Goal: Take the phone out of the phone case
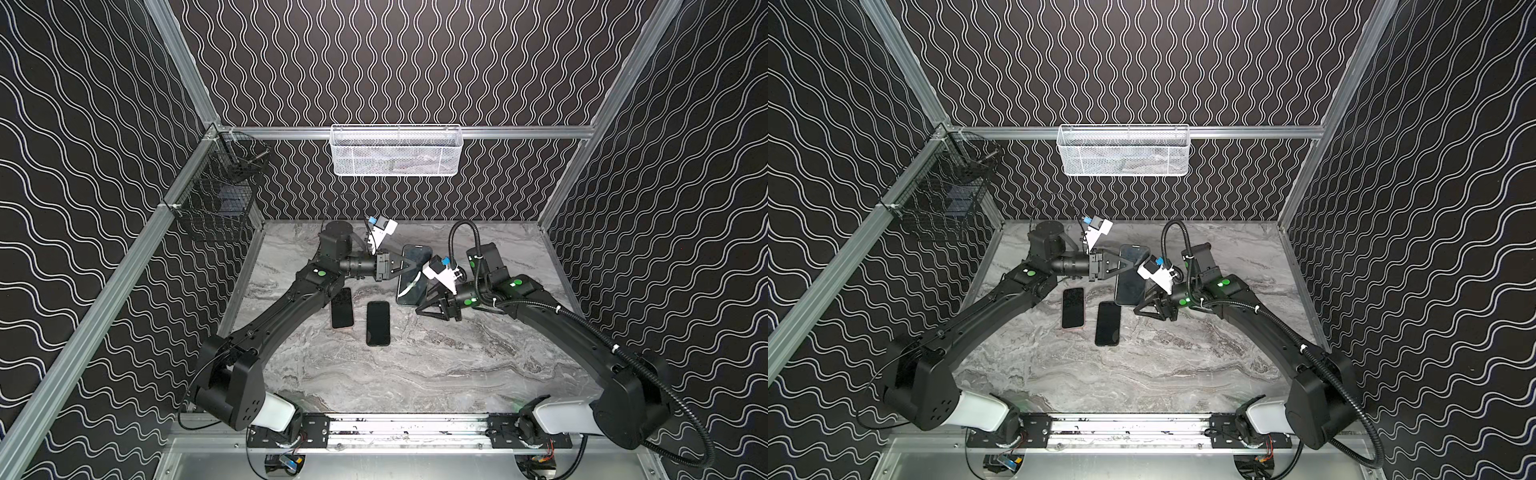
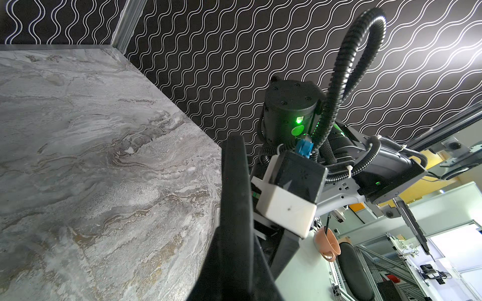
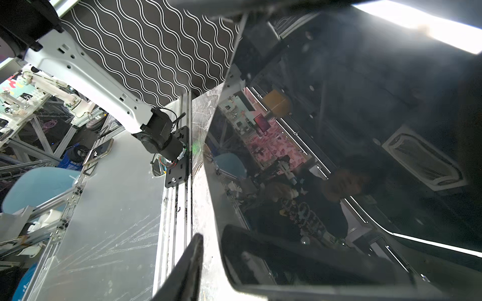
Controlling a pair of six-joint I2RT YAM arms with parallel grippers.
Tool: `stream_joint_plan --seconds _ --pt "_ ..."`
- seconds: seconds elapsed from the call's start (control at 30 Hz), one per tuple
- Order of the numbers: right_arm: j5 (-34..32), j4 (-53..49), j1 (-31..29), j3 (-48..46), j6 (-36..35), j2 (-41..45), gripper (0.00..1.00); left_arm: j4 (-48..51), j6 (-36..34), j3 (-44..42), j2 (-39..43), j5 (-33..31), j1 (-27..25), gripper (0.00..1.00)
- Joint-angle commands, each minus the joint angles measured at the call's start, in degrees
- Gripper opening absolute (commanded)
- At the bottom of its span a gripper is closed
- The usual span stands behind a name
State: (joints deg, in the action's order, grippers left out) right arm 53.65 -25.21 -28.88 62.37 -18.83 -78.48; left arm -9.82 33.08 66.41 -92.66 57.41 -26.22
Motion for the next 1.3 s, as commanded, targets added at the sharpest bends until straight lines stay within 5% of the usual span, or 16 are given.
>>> stream_joint_plan --seconds 0.0,0.63,1.27 --pt "1.46 -1.21 -0.45 -0.01 -1.71 0.08 0.34 -3.36 1.05 0.84 -0.45 0.95 0.03 0.00" --pt "-1.43 -0.06 -2.97 -0.18 -1.04 1.53 0.08 2.17 -1.93 2.12 -1.60 0.68 0.03 0.00" --pt "-3.30 4.30 -4.43 -2.74 0.51 4.13 0.08 -1.72 3.56 -0.63 -0.23 2.57 0.02 0.00"
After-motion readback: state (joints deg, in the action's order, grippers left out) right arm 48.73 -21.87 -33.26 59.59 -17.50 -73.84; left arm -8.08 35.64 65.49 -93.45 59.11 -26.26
